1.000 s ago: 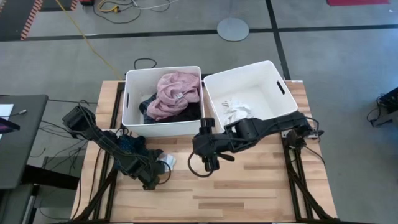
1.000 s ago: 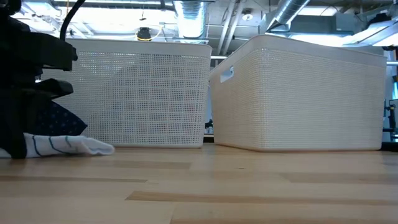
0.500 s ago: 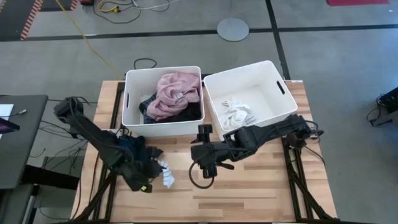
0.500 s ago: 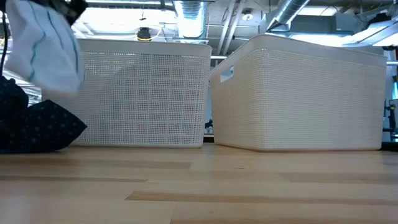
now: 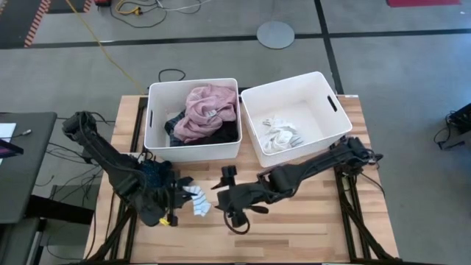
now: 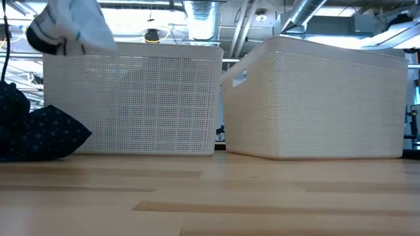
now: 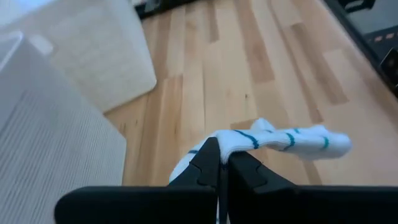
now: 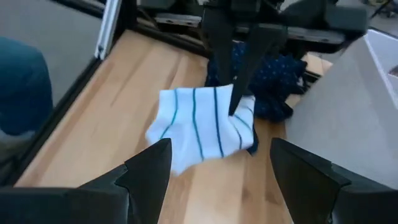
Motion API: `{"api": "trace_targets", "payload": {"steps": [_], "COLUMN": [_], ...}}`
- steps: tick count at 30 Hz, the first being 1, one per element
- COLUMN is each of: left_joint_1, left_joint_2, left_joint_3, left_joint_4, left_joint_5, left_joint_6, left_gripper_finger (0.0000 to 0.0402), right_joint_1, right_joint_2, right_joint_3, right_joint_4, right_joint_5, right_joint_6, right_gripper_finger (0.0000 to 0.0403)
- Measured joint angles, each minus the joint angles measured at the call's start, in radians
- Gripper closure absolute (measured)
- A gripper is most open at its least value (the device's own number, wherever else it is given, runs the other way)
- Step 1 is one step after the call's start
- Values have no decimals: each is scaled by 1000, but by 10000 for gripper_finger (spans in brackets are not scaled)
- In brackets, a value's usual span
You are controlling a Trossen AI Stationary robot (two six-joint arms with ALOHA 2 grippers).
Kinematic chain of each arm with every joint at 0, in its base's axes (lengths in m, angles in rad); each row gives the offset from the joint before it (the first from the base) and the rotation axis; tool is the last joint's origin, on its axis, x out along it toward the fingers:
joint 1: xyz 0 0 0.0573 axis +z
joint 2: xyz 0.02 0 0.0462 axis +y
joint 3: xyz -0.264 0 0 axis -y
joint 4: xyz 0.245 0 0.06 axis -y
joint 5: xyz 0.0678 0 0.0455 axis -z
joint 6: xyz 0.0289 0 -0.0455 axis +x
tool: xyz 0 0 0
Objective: Sort clothes
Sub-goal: Put the white patterned sock into the right laundry bin
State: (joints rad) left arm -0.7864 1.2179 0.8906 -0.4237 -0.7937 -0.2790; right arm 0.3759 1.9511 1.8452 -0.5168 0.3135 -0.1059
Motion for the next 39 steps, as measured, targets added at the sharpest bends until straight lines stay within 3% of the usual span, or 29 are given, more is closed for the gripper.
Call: {"api": "trace_targets", "payload": {"steps": [7, 15, 28, 33, 39], "left_joint_1": [0, 0, 2, 7, 8], "left_joint_2": [0, 0, 0, 0, 0], "left_joint_3": [0, 0, 1, 1, 1], "left_joint_4": [130, 255, 439, 440, 439], "left_joint_5": [-3, -26, -30, -30, -44], "left_joint_6": [148, 305, 527, 531, 554], "left_gripper_finger": [401, 401, 401, 401, 401], "right_joint_1": [-42, -59, -81, -90, -98], "right_joint_2": [-2, -1, 1, 1, 1], "right_joint_3": [-113, -189, -201, -201, -201], "right_joint_4": [223, 357, 401, 388, 382], "right_joint_5": [-118, -199, -204, -205, -204], "right_joint_6": [29, 54, 58, 77, 54], "right_gripper_finger": [113, 113, 119, 165, 301]}}
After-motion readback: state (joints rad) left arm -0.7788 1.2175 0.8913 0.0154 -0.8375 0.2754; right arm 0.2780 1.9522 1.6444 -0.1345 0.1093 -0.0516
